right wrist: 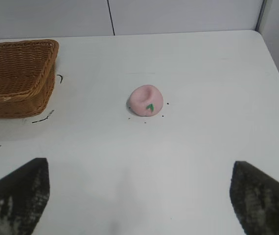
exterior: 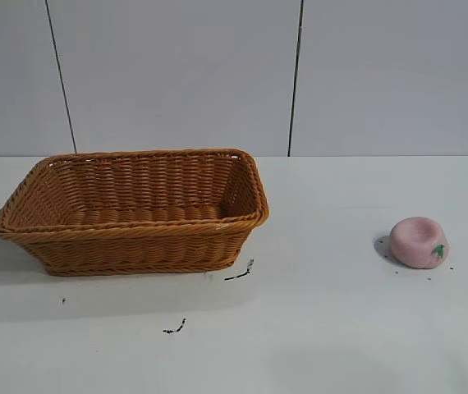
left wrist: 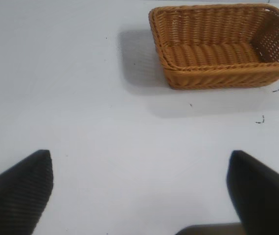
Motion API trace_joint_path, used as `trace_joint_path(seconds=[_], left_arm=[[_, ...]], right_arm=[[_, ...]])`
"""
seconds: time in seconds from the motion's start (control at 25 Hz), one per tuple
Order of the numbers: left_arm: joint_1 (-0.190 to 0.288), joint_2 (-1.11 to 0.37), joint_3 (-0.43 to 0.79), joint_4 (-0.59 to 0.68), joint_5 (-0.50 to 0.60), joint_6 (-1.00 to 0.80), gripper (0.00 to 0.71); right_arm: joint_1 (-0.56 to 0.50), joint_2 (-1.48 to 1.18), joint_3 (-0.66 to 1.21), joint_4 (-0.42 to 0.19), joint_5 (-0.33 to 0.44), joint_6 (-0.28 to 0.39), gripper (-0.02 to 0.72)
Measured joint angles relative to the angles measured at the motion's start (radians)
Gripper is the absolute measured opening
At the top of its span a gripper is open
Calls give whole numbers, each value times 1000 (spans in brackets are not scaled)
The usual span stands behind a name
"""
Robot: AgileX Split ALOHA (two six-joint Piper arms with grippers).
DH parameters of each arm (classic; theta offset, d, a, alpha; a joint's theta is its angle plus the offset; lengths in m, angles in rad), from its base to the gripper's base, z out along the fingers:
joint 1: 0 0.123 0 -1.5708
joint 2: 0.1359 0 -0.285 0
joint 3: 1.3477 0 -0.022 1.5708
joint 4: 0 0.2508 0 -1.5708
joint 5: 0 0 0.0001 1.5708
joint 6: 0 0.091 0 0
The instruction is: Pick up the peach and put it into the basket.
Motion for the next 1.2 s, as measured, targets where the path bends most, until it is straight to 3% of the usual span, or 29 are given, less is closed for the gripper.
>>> trace_joint_path(seconds=[0.56, 0.96, 1.2], left_arm=[[0, 0, 0, 0, 0, 0, 693], [0, 0, 0, 0, 0, 0, 693], [0, 0, 0, 0, 0, 0, 693]], right_arm=[[0, 40, -15, 0, -2, 0, 695], [0, 589, -206, 0, -75, 0, 695], [0, 1029, -374, 0, -81, -6, 695]])
